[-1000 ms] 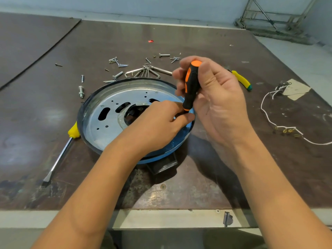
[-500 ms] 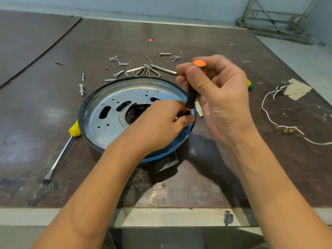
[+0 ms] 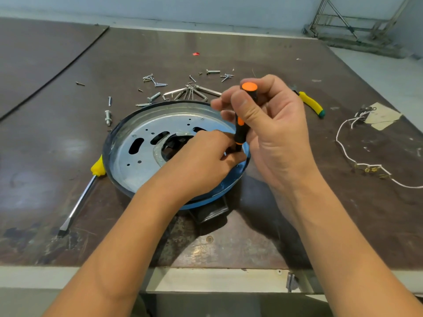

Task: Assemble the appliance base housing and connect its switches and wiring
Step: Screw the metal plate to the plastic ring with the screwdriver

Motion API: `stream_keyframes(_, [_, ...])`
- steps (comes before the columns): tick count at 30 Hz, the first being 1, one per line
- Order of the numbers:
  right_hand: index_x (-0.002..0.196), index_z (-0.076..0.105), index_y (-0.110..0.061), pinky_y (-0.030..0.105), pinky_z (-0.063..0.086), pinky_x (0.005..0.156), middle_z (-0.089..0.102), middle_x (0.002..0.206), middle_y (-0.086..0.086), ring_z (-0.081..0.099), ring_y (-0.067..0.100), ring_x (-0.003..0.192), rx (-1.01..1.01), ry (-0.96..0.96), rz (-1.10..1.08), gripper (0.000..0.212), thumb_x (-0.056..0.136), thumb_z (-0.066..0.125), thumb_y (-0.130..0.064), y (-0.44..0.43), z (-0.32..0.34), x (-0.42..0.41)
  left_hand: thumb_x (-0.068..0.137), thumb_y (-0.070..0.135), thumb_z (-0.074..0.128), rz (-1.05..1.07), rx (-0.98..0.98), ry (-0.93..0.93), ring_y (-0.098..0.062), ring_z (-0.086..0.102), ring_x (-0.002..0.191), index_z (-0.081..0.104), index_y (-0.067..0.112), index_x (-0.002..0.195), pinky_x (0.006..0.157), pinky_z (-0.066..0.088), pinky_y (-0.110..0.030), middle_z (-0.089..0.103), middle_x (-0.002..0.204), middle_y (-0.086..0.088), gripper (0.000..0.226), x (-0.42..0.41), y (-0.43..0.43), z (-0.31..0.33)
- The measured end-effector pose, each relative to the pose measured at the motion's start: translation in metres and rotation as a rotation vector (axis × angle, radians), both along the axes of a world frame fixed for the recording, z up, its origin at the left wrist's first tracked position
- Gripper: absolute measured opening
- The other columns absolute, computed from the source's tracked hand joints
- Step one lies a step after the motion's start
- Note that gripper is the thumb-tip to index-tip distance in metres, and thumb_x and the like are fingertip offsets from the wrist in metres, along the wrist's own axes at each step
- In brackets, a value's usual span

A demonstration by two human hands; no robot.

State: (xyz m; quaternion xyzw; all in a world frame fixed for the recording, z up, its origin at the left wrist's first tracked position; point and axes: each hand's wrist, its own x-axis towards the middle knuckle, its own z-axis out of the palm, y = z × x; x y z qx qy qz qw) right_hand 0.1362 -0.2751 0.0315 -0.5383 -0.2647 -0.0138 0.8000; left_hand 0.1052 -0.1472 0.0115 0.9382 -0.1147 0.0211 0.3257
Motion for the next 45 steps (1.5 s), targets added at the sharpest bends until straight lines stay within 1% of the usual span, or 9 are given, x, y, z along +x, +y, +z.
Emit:
stream_keyframes(7, [0.117,0.058,-0.003,0.029,0.045,0.073,0.066,0.09,0.011,0.053,0.018,0.074,0.058,0.122,0.079,0.031,0.108,0.032,-0.018,-0.009,0.003,0.002,0.098,0.035,0.055,0.021,0.047,0.009,-0.016,0.062,0.075,0.067,0.023,0.094,0.074,0.053,-0.046,0.068,0.084,0.002,0.017,0.0,-0.002,0.0])
stream_keyframes(16, [0.096,0.06,-0.008,0.041,0.057,0.08,0.073,0.083,0.012,0.072,0.029,0.079,0.042,0.038,-0.104,0.01,0.09,0.067,-0.004,-0.006,0.0,0.005,0.098,0.036,0.056,0.028,0.041,0.0,-0.009,0.06,0.077,0.068,0.027,0.097,0.074,0.053,-0.037,0.068,0.09,0.006,0.015,0.0,-0.004,-0.001])
stream_keyframes(24, [0.115,0.064,-0.004,0.032,0.049,0.076,0.066,0.091,0.01,0.056,0.019,0.074,0.017,0.046,0.049,0.033,0.108,0.036,-0.019,-0.008,-0.002,0.004,0.097,0.034,0.057,0.036,0.031,0.014,-0.015,0.06,0.074,0.065,0.022,0.091,0.074,0.053,-0.044,0.064,0.08,0.004,0.015,-0.001,-0.003,0.001])
stream_keyframes(28, [0.098,0.063,-0.007,0.035,0.054,0.077,0.07,0.095,0.015,0.067,0.024,0.079,-0.008,-0.053,-0.089,0.004,0.094,0.063,-0.007,-0.003,-0.002,0.0,0.097,0.034,0.058,0.021,0.025,0.027,-0.011,0.06,0.077,0.068,0.026,0.099,0.076,0.054,-0.041,0.066,0.088,0.007,0.013,-0.001,-0.004,0.002])
stream_keyframes(30, [0.094,0.055,-0.009,0.034,0.055,0.072,0.071,0.088,0.016,0.069,0.023,0.072,0.041,-0.03,-0.148,0.017,0.087,0.07,-0.003,0.0,-0.005,-0.001,0.097,0.034,0.058,0.016,0.039,0.026,-0.013,0.061,0.08,0.069,0.025,0.104,0.077,0.054,-0.042,0.067,0.092,0.005,0.015,-0.001,-0.004,0.002])
stream_keyframes(33, [0.098,0.052,-0.01,0.029,0.049,0.067,0.064,0.08,0.011,0.058,0.018,0.064,0.043,-0.022,-0.083,0.007,0.097,0.058,-0.012,0.003,-0.005,-0.001,0.097,0.033,0.057,0.011,0.054,0.019,-0.019,0.062,0.08,0.067,0.022,0.101,0.076,0.053,-0.044,0.068,0.091,0.002,0.016,0.0,-0.002,0.001])
stream_keyframes(36, [0.112,0.061,-0.006,0.027,0.047,0.069,0.063,0.085,0.011,0.052,0.019,0.069,0.066,0.061,-0.006,0.03,0.107,0.036,-0.022,-0.002,-0.005,0.002,0.097,0.032,0.057,0.02,0.057,0.02,-0.019,0.061,0.078,0.065,0.022,0.094,0.075,0.052,-0.045,0.066,0.087,0.002,0.014,0.0,-0.002,0.0])
stream_keyframes(42, [0.097,0.059,-0.009,0.036,0.056,0.076,0.074,0.088,0.012,0.071,0.027,0.078,0.038,0.012,-0.073,0.01,0.092,0.067,-0.011,-0.002,-0.003,0.004,0.097,0.033,0.058,0.003,0.067,-0.004,-0.01,0.057,0.075,0.057,0.033,0.08,0.069,0.047,-0.034,0.062,0.083,0.008,0.017,0.0,-0.003,0.002])
stream_keyframes(45, [0.102,0.054,-0.01,0.029,0.05,0.067,0.069,0.08,0.008,0.059,0.02,0.064,0.043,0.008,-0.047,0.009,0.097,0.061,-0.013,-0.004,-0.005,0.007,0.098,0.034,0.056,0.021,0.082,-0.009,-0.015,0.059,0.074,0.064,0.022,0.091,0.07,0.052,-0.039,0.064,0.083,0.002,0.016,0.0,-0.003,0.0])
